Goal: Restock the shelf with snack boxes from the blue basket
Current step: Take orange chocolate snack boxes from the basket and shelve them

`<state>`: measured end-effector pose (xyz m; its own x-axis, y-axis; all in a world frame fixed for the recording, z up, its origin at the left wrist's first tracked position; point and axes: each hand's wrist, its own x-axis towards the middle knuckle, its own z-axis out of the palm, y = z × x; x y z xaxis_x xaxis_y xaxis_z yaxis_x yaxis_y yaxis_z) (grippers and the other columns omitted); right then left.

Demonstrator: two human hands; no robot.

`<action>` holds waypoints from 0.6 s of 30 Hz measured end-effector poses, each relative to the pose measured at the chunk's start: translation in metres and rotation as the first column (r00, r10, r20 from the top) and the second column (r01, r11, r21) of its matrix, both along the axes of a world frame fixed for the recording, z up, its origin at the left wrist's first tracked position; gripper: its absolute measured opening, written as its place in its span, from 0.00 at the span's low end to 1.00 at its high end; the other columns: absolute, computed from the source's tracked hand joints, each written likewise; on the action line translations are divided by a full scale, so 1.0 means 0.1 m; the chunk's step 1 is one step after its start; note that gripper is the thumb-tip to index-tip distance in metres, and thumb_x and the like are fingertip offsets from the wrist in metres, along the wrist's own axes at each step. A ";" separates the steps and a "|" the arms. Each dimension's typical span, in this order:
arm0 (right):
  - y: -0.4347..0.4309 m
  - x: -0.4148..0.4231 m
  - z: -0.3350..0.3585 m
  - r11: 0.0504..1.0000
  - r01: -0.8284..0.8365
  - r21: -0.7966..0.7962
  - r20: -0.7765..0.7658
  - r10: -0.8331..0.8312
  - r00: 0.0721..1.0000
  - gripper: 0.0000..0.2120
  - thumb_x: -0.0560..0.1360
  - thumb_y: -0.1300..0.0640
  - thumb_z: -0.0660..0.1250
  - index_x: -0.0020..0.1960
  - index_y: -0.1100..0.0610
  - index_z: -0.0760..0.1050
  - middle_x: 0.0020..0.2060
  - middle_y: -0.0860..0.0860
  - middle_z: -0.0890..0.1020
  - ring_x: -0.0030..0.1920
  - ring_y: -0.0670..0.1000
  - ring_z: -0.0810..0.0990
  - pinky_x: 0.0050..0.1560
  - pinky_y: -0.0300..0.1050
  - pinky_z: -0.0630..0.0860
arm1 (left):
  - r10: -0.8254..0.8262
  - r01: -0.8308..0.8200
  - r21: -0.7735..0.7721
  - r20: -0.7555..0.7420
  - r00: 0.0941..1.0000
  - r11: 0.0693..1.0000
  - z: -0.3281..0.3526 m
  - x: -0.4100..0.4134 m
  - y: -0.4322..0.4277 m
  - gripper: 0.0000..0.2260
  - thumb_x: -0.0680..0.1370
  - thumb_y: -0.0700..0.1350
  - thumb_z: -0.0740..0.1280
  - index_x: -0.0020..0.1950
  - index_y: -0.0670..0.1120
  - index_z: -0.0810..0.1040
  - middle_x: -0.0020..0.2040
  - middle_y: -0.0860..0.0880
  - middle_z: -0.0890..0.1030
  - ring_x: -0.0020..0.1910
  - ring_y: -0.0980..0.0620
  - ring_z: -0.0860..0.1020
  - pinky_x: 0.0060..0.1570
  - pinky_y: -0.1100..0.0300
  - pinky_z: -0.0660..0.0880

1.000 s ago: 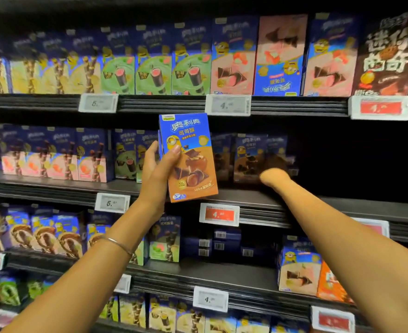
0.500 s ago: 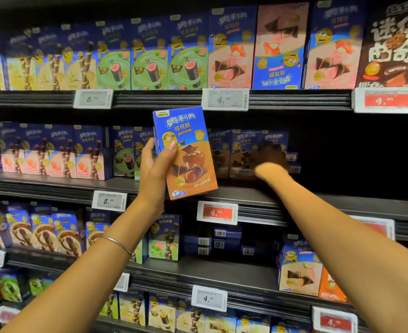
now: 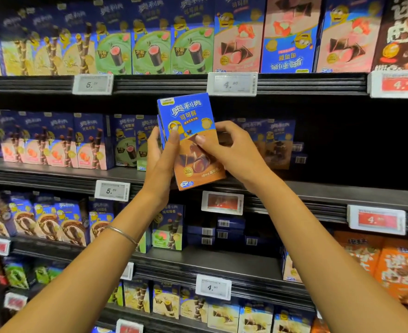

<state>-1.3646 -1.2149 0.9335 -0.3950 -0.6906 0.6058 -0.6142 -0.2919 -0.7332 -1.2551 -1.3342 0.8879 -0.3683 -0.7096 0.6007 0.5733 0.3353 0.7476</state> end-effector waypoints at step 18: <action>0.49 -1.14 0.08 0.974 0.225 0.039 0.429 -0.219 0.876 0.05 0.76 0.60 0.71 0.49 0.61 0.79 0.32 0.50 0.83 0.32 0.49 0.82 0.35 0.44 0.77 | 0.180 -0.188 0.122 0.073 0.981 0.974 0.11 -0.06 -0.13 0.16 0.85 0.59 0.65 0.66 0.50 0.74 0.50 0.54 0.89 0.46 0.54 0.89 0.39 0.61 0.83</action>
